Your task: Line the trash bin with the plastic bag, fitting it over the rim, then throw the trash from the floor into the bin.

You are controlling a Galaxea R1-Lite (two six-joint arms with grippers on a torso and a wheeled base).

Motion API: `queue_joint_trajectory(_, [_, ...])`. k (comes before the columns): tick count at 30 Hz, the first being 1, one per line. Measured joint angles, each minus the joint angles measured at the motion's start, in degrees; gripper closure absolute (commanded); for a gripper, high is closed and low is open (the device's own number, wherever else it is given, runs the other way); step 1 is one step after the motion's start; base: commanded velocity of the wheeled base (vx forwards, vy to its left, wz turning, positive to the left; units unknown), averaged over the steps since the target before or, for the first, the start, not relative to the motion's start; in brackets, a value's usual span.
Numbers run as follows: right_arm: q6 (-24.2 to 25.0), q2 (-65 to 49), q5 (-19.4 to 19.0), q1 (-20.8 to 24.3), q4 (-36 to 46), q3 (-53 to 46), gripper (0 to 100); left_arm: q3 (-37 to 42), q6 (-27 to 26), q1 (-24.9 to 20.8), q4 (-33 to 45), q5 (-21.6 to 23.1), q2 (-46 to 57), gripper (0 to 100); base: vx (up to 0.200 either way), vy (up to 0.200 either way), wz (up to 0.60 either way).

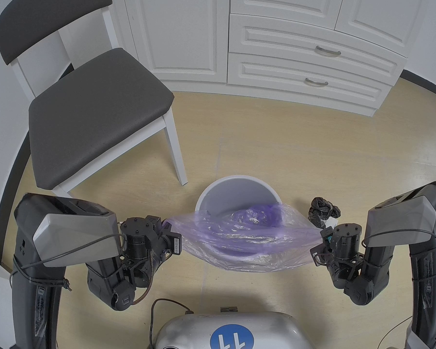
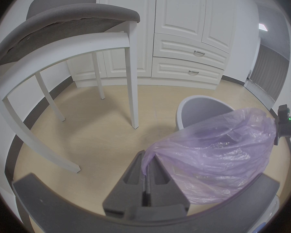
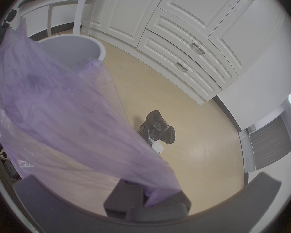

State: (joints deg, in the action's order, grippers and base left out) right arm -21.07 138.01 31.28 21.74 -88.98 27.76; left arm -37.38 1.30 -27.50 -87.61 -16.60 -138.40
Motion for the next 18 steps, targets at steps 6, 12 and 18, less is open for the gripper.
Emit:
queue_joint_trajectory(6, [0.02, 0.69, 0.05, -0.11, 0.00, 0.49, 100, -0.77, 0.06, 0.13, -0.05, 0.00, -0.83, 100, 0.000, 0.000, 0.00])
queue_joint_trajectory(12, [0.00, 2.73, 0.09, -0.40, 0.00, 2.63, 100, -2.15, 0.85, 0.17, -0.06, 0.00, -2.58, 100, 0.000, 0.000, 0.00])
queue_joint_trajectory(18, [-0.01, 4.94, 0.13, -0.88, 0.02, 4.88, 100, -3.66, 1.21, 0.22, -0.06, 0.00, -4.27, 100, 0.000, 0.000, 0.00])
